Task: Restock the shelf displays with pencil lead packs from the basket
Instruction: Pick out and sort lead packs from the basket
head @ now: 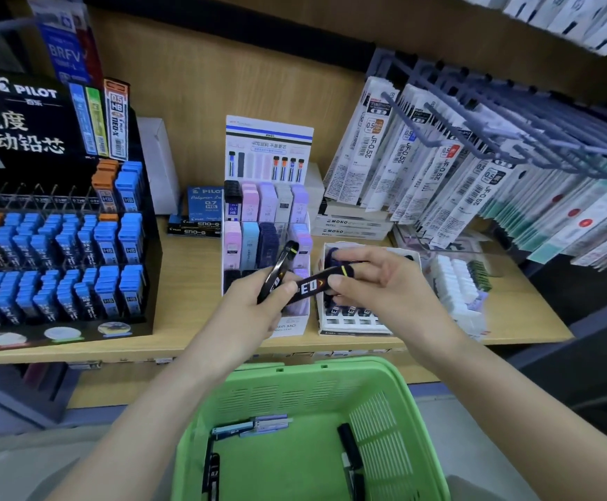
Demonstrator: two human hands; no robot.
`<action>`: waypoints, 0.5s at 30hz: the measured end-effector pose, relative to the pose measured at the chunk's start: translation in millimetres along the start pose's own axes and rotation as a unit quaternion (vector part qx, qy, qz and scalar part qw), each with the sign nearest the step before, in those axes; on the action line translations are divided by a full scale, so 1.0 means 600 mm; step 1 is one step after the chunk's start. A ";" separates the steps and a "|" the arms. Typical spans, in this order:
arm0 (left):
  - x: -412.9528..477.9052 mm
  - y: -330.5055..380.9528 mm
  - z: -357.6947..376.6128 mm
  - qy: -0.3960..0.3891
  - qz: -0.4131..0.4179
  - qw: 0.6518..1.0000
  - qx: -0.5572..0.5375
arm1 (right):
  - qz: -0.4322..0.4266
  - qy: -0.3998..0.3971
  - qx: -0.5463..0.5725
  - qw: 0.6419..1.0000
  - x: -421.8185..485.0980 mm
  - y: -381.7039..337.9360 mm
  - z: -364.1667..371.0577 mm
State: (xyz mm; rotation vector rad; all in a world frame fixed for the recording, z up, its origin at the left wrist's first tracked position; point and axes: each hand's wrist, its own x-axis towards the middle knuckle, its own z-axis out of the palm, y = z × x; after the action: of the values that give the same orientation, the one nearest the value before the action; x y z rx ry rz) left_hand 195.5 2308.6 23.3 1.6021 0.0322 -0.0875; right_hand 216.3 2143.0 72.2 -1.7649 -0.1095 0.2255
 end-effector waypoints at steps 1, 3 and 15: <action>0.000 -0.001 0.006 -0.004 0.006 1.000 0.005 | -0.006 0.014 0.014 1.000 -0.001 0.001 -0.011; 0.002 -0.003 0.016 -0.004 0.021 0.999 0.031 | -0.026 0.055 0.020 0.998 -0.002 0.002 -0.039; 0.015 -0.011 0.077 -0.005 -0.010 0.997 0.072 | -0.055 0.195 -0.369 0.907 0.001 0.096 -0.191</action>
State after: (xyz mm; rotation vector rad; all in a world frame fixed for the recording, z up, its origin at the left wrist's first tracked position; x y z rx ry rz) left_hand 202.2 2262.4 14.5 1.7454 0.0351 -0.1154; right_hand 238.1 2021.1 37.7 -2.5134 -0.0001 -0.2999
